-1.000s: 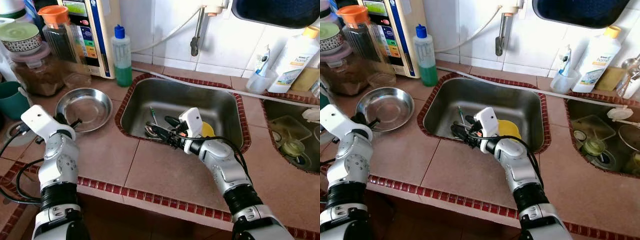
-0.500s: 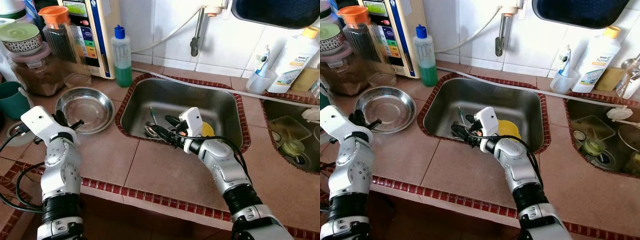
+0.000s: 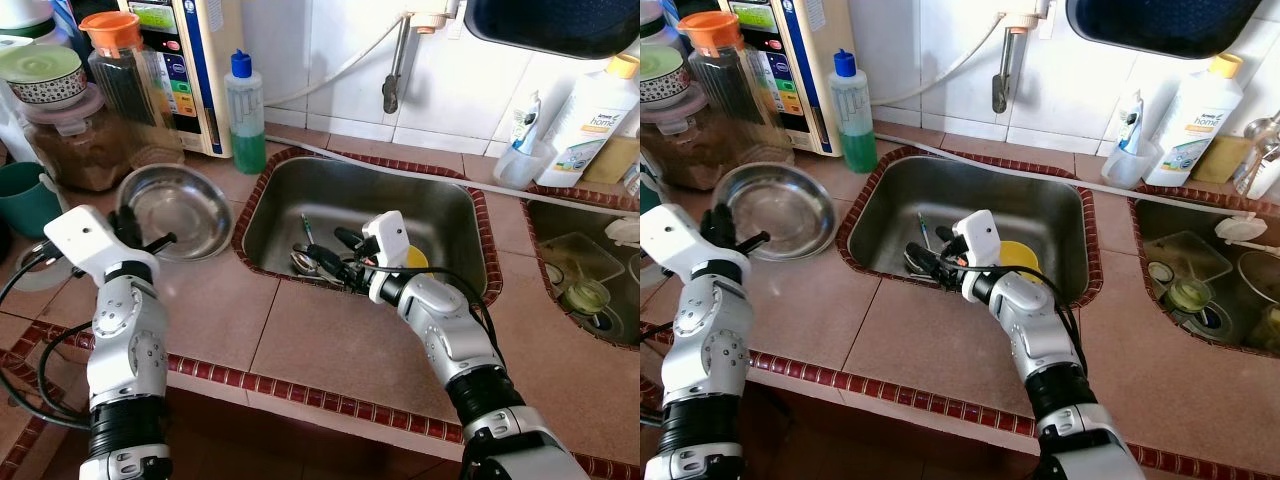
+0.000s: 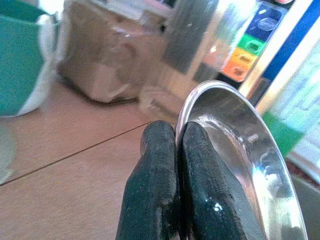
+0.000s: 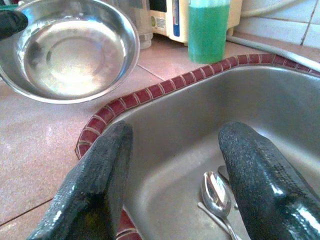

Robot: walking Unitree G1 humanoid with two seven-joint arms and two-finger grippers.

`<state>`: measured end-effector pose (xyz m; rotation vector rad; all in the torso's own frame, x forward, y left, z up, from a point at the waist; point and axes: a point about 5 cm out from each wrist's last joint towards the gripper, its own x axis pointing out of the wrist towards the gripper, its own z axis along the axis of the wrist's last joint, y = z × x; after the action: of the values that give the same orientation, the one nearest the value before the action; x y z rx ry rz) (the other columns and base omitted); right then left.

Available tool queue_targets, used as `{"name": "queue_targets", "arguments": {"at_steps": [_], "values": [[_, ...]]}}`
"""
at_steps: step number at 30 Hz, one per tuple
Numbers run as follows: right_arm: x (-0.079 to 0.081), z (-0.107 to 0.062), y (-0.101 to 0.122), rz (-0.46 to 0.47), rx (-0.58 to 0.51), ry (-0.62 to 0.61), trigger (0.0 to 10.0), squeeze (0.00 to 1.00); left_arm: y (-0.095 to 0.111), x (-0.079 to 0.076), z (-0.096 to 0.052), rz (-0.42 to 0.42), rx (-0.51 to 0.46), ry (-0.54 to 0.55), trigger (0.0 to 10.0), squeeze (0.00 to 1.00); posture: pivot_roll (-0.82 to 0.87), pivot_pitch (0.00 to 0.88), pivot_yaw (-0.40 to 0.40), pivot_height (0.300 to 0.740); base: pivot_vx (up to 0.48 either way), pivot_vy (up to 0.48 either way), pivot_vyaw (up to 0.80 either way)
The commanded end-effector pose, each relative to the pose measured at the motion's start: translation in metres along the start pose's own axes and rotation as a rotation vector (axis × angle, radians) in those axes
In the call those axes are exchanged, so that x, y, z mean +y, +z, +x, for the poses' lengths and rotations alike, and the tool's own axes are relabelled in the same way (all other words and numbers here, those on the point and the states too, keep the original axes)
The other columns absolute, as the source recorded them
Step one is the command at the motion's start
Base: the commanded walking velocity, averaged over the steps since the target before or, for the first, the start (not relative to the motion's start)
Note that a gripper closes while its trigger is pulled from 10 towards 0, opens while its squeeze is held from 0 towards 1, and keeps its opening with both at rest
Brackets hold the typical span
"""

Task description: Kitchen organization

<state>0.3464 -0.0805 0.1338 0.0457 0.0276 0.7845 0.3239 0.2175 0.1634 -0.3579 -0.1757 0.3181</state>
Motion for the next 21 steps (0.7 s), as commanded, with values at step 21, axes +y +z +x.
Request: {"name": "queue_targets", "arguments": {"at_steps": [21], "values": [[-0.04,0.0,0.032,0.476,-0.257,-0.314,10.0,0.0,0.033,-0.077,-0.019,-0.181,-0.115,-0.453,0.0,0.0,0.13,0.03,-0.036,0.74,0.0,0.0,0.0]]}}
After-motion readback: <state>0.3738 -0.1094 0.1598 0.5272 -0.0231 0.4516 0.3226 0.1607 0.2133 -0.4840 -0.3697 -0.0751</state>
